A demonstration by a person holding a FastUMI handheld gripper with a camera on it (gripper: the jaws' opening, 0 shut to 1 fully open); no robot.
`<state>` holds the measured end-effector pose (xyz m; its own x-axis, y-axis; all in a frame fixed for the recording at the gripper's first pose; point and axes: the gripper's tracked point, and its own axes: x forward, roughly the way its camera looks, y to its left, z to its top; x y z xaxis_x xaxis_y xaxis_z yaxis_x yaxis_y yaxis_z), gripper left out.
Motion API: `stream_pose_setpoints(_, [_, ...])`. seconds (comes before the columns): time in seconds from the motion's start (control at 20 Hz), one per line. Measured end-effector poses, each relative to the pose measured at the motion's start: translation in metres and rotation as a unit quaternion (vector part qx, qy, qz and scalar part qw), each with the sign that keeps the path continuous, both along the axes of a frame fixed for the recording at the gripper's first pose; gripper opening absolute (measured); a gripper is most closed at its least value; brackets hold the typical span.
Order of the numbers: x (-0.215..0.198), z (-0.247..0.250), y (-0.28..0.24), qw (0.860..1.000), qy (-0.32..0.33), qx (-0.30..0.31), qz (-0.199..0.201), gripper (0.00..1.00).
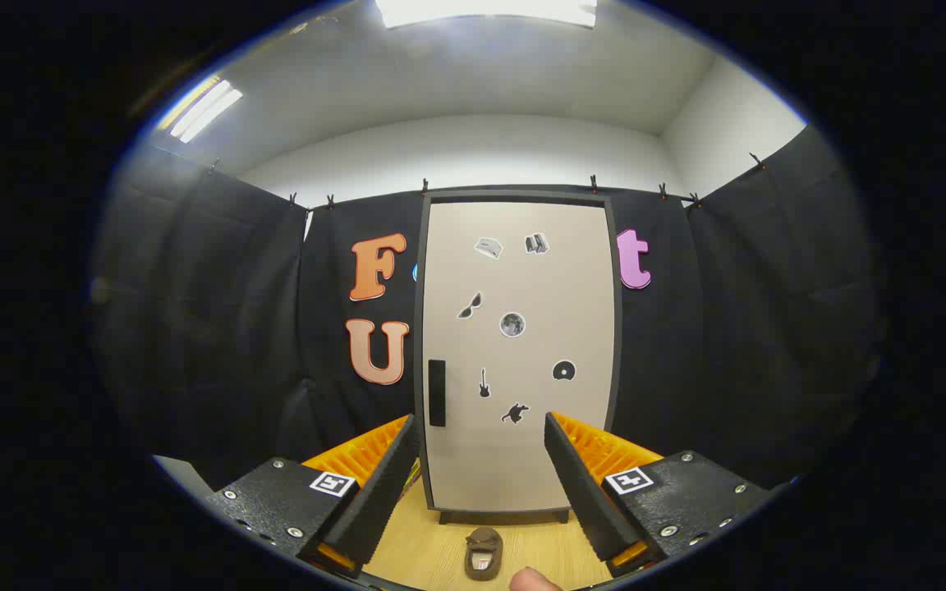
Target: Open the shoe cabinet door, grab the shoes and put them into the shoe cabinet, then close the shoe cabinet door.
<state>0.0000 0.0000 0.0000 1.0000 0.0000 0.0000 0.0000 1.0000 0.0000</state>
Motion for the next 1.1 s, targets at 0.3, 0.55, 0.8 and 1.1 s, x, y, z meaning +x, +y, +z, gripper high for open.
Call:
stream_pose_setpoints(0.3, [0.003,0.003,0.0,1.0,-0.003,-0.002,-0.005,0.95])
stream_pose_setpoints(0.55, [0.01,-0.002,0.009,1.0,0.003,-0.006,-0.001,0.95])
stream_pose_setpoints(0.8, [0.019,0.0,0.015,1.0,0.0,-0.007,-0.005,0.95])
stream_pose_setpoints(1.1, [0.041,-0.005,0.026,1.0,0.001,-0.004,-0.018,0.95])
